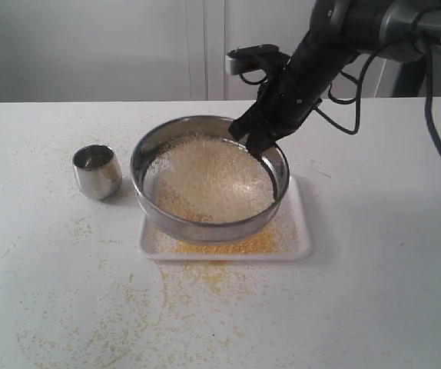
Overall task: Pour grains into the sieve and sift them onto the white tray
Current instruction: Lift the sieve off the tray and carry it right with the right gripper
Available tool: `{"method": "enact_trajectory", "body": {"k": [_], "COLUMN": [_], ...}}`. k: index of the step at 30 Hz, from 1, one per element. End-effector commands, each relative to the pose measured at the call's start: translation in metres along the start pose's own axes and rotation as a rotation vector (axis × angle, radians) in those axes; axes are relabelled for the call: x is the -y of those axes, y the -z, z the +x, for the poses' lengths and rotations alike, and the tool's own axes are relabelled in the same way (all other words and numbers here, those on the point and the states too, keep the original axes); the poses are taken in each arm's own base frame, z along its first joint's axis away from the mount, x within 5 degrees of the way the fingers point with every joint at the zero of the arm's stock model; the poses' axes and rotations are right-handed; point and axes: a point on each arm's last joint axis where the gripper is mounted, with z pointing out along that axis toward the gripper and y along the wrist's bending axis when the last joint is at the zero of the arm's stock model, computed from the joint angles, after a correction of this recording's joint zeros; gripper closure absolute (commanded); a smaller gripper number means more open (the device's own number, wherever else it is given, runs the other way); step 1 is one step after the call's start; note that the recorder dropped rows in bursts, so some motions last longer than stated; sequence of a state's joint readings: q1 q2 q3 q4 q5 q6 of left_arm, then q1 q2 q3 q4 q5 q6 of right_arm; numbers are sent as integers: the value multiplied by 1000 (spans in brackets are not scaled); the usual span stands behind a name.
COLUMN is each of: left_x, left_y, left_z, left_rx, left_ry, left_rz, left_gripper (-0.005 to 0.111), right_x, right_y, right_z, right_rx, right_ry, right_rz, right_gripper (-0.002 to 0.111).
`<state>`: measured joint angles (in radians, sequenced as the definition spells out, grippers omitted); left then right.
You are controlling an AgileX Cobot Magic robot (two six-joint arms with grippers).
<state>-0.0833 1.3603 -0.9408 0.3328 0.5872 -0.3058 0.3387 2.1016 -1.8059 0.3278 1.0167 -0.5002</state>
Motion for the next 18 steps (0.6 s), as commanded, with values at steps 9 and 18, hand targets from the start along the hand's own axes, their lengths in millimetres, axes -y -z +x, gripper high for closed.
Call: {"method": "enact_trajectory", "body": {"k": [9,18], "left_x": [-1,-1], "left_y": [3,3], "left_z": [2,2], "left_rx": [-1,-1], "left_ry": [5,5], "left_rz": [-6,-6], "left_gripper": [107,107], "right_x": [87,138], "right_y": [37,56], "right_z": [20,55], "right_rx": [123,113], "right_ry": [-422,-655], "right_rz": [304,350], "right_gripper": [108,108]}}
